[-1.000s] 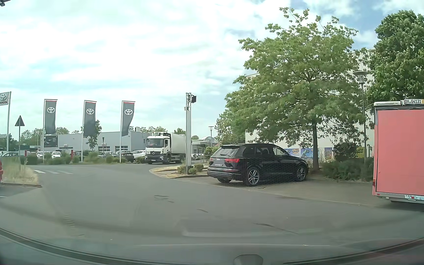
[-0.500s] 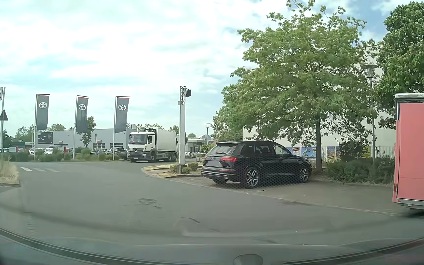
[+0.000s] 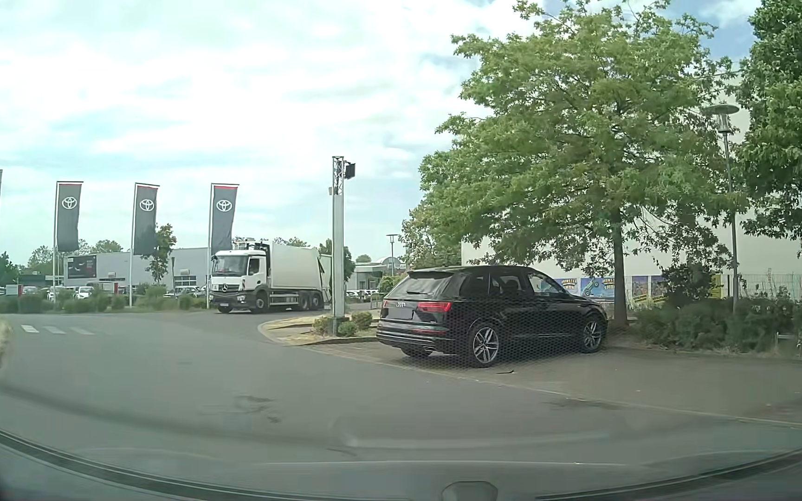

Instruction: Follow the waypoints while adhering to traffic rules and regulations

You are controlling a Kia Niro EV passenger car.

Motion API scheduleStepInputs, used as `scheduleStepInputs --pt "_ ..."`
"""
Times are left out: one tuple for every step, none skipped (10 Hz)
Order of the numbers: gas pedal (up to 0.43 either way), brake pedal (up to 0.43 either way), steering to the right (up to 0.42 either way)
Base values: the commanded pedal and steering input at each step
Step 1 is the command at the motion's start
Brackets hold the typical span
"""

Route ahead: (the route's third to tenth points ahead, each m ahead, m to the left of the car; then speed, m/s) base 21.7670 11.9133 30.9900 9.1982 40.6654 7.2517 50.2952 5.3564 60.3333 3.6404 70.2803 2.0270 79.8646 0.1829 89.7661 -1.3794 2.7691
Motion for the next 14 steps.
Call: scheduleStepInputs --pt "0.067 0.03 -0.075" --pt "0.067 0.03 -0.096" --pt "0.067 0.03 -0.112" --pt "0.067 0.03 -0.134" --pt "0.067 0.03 -0.161" --pt "0.067 0.03 -0.182" --pt "0.067 0.03 -0.214" --pt "0.067 0.03 -0.233" --pt "0.067 0.03 -0.246" --pt "0.067 0.03 -0.255" --pt "0.047 0.03 -0.261" --pt "0.047 0.03 -0.265" --pt "0.047 0.03 -0.268" --pt "0.047 0.03 -0.268"
